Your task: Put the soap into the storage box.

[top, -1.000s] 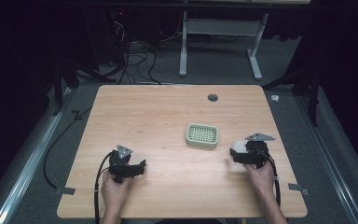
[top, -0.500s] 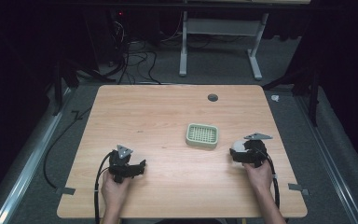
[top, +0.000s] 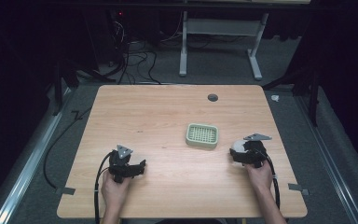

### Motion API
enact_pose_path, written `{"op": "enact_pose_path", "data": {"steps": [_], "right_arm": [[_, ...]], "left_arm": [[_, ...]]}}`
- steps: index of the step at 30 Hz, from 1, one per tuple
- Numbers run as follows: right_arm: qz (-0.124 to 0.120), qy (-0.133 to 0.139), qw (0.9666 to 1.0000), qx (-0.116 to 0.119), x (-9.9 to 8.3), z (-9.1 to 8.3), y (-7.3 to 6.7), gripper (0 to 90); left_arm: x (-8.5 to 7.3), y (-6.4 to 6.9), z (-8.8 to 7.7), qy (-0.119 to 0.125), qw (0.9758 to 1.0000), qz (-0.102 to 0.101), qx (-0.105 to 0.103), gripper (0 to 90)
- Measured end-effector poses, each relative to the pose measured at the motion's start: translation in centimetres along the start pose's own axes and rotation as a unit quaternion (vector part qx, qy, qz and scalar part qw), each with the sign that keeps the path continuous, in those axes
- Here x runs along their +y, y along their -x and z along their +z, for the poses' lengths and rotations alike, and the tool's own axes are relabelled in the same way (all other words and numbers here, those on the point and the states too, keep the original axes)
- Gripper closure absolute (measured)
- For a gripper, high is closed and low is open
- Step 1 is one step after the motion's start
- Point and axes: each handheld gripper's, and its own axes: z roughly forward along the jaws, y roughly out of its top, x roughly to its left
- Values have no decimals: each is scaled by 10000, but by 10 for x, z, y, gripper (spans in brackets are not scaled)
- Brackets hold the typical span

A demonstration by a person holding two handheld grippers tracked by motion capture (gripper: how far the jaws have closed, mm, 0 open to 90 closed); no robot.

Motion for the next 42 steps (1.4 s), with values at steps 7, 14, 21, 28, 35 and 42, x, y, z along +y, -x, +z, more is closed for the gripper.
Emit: {"op": "enact_pose_path", "data": {"steps": [7,14,21,28,35,42], "right_arm": [[60,18,10000,26,0,0,1,237],[116,12,9999,111,0,-1,1,237],[115,145,9997,182,3,-8,0,237],[165,223,9992,280,5,-12,0,238],[150,235,9989,390,6,-16,-2,237],[124,302,9979,552,12,-20,-6,237]], "left_arm": [[0,0,0,0,10000,1,3,152],[0,0,0,-1,10000,12,7,153],[0,0,0,-1,10000,13,6,153],[0,0,0,-1,10000,13,5,153],[0,0,0,-2,10000,14,7,152],[0,0,0,-2,10000,14,5,152]]}}
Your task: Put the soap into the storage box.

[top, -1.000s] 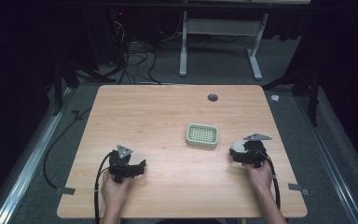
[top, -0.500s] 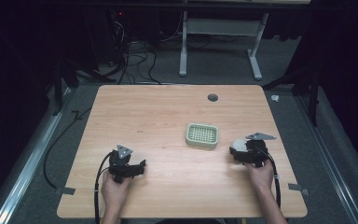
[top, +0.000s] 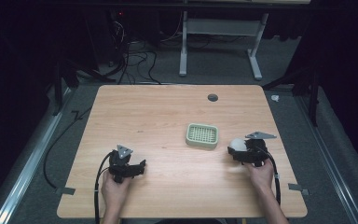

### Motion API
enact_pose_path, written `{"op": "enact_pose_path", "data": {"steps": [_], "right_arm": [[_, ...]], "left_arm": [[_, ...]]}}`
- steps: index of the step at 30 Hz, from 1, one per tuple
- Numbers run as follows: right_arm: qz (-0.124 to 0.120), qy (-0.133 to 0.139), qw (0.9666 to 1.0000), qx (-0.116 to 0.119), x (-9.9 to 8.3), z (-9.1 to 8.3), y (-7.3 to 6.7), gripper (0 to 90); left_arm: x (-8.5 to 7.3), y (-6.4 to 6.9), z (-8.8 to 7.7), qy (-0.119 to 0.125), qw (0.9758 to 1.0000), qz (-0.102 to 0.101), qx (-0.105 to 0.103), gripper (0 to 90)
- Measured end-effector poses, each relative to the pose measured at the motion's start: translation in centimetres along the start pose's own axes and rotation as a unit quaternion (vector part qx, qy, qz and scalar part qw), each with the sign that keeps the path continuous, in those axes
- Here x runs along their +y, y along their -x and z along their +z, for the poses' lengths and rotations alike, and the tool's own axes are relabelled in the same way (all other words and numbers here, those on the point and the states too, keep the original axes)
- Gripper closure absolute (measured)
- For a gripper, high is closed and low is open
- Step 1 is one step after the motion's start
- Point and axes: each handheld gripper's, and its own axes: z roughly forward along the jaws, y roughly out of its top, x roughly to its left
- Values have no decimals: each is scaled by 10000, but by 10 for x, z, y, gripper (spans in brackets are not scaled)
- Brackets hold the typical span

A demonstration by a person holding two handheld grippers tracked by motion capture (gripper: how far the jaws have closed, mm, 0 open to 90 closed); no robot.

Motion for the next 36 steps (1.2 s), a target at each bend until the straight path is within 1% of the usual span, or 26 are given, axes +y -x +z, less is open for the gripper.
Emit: {"op": "enact_pose_path", "data": {"steps": [2,4,9,12,15,25,26,29,30,36], "right_arm": [[-12,-1,10000,41,2,-1,-2,238],[-85,30,9999,90,6,-3,-4,238],[-87,30,9998,168,10,-5,-7,237],[-69,85,9996,263,14,-7,-8,238],[-64,101,9995,279,17,-7,-9,238],[-232,86,9991,353,28,-7,-16,238],[-258,116,9989,364,30,-7,-17,238],[-270,168,9987,397,34,-7,-19,238],[-248,137,9987,419,35,-7,-19,238],[-293,155,9984,465,42,-4,-23,238]], "left_arm": [[0,0,0,0,10000,-1,0,153],[0,0,0,0,10000,0,0,153],[0,0,0,1,10000,-1,0,152],[0,0,0,1,10000,-2,1,153],[0,0,0,0,10000,-4,1,152],[0,0,0,1,10000,-3,1,152],[0,0,0,0,10000,-3,0,152],[0,0,0,1,10000,-1,0,152],[0,0,0,0,10000,-1,-1,152],[0,0,0,0,10000,-1,-1,153]]}}
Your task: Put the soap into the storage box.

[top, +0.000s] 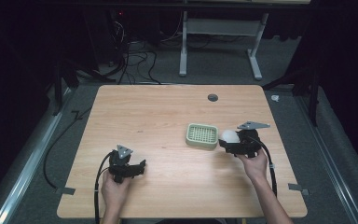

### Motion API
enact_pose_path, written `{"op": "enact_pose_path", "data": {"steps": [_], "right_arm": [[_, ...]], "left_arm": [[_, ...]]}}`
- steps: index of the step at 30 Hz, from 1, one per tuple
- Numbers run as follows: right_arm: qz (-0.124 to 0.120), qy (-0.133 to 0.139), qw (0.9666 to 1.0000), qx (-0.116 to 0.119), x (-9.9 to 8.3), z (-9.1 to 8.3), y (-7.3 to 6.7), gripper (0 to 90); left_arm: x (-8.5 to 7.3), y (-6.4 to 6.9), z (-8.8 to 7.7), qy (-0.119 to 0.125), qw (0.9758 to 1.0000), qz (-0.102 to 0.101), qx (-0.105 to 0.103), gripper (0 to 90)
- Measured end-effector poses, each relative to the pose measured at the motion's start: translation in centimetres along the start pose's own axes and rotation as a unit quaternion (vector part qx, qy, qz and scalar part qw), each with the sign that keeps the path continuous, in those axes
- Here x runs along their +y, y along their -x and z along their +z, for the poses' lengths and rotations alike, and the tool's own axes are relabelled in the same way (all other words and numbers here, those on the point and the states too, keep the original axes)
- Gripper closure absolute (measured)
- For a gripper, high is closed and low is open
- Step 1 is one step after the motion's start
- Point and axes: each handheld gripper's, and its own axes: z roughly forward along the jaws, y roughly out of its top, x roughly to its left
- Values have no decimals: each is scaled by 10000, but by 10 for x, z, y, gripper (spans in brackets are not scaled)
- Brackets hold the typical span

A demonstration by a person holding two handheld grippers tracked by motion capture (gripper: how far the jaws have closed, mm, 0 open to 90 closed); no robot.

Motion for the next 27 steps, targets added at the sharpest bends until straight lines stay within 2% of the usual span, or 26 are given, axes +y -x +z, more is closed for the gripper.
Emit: {"op": "enact_pose_path", "data": {"steps": [6,27], "right_arm": [[28,15,9999,147,8,7,-4,238],[-214,-141,9994,249,29,30,-20,238]], "left_arm": [[0,0,0,0,10000,0,0,152],[0,0,0,3,10000,-15,-13,152]]}}
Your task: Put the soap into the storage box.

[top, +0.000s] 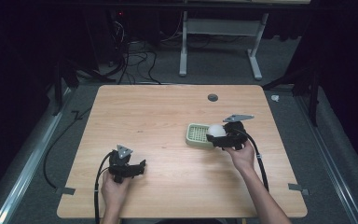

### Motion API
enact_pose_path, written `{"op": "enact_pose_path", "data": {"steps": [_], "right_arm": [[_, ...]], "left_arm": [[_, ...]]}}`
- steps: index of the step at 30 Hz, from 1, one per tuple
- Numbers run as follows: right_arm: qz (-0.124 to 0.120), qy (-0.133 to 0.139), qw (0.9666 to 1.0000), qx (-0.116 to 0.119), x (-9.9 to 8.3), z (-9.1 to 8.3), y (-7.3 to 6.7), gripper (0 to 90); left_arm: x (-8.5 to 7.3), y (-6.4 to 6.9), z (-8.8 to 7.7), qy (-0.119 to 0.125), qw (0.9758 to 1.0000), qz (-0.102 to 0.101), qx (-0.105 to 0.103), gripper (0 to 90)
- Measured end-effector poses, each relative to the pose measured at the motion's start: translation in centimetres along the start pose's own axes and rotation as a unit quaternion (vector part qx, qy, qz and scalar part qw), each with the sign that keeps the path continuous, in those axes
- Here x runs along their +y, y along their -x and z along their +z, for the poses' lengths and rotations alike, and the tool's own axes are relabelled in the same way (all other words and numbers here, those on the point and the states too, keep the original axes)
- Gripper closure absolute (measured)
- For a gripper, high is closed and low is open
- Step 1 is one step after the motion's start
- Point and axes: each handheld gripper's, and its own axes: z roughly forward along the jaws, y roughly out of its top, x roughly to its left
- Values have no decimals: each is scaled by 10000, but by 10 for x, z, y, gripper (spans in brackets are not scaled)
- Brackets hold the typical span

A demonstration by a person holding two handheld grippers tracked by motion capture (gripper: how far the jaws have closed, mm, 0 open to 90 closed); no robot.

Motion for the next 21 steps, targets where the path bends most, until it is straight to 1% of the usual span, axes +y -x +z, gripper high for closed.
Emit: {"op": "enact_pose_path", "data": {"steps": [2,3,5,6,7,8,13,16,21], "right_arm": [[-26,36,10000,8,2,3,0,238],[1,28,10000,14,3,4,-1,238],[-49,-23,10000,-13,5,10,-2,238],[-49,-23,10000,-13,5,10,-2,238],[-93,-60,9999,-42,6,14,-4,238],[-87,-83,9999,-58,7,15,-4,238],[-203,-89,9996,-146,11,21,-7,238],[-234,-97,9996,-131,13,26,-10,238],[-232,-139,9996,-115,12,33,-9,238]], "left_arm": [[0,0,0,1,10000,0,-2,152],[0,0,0,2,10000,-1,-3,152],[0,0,0,0,10000,2,-1,153],[0,0,0,0,10000,2,-1,152],[0,0,0,3,10000,-4,-7,153],[0,0,0,3,10000,-5,-9,153],[0,0,0,4,10000,-4,-7,152],[0,0,0,4,10000,-4,-9,152],[0,0,0,3,10000,-5,-10,152]]}}
